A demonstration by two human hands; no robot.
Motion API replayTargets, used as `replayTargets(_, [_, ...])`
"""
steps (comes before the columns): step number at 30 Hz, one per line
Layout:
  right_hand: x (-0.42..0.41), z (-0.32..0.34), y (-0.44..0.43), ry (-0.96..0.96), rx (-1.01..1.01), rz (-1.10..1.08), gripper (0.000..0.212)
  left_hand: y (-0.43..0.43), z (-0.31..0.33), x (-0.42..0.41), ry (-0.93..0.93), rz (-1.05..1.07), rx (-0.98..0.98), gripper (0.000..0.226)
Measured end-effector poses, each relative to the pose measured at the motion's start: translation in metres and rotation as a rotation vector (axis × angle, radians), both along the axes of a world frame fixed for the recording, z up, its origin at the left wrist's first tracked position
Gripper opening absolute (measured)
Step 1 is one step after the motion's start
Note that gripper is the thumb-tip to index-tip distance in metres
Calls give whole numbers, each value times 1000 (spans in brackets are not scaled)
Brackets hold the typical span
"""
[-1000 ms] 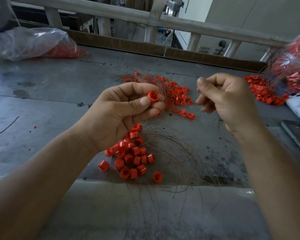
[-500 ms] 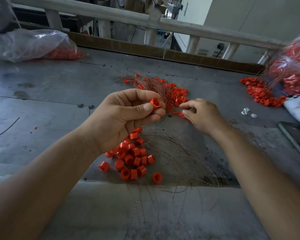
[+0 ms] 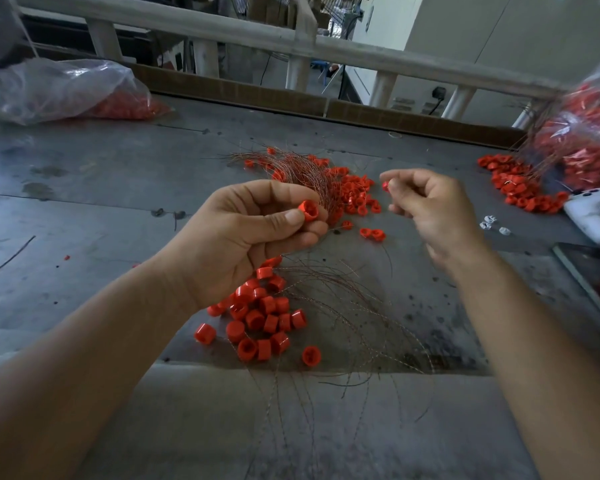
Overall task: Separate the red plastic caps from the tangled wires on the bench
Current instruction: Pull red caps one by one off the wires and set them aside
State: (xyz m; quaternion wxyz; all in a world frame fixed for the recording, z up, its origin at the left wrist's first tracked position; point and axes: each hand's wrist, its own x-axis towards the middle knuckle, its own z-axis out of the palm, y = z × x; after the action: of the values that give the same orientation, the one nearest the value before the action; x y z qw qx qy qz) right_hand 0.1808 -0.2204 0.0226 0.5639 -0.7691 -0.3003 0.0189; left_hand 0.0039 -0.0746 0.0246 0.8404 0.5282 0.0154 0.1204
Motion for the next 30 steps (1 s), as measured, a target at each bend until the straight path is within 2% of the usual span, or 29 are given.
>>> replayTargets(3, [-15,11,-2,236,179,133,13,-1,0,0,11,2,22,21])
replayTargets(4, [-22,14,-1,285,202,185,7,-1,0,0,15,5,25,21])
replayTargets(8, [-46,16,5,398,204,339,17,-1,0,0,38,32,29,20])
replayTargets(15, [-57,12,10,459,204,426,22,-3,0,1,71,82,76,23])
replayTargets(19, [-58,12,10,524,254,471,15,-2,0,2,73,86,80,22])
replayTargets(24, [-61,13,9,508,271,504,18,-1,0,1,67,98,93,21])
replayTargets(30, [-65,16,9,398,254,526,24,0,1,0,69,105,100,22])
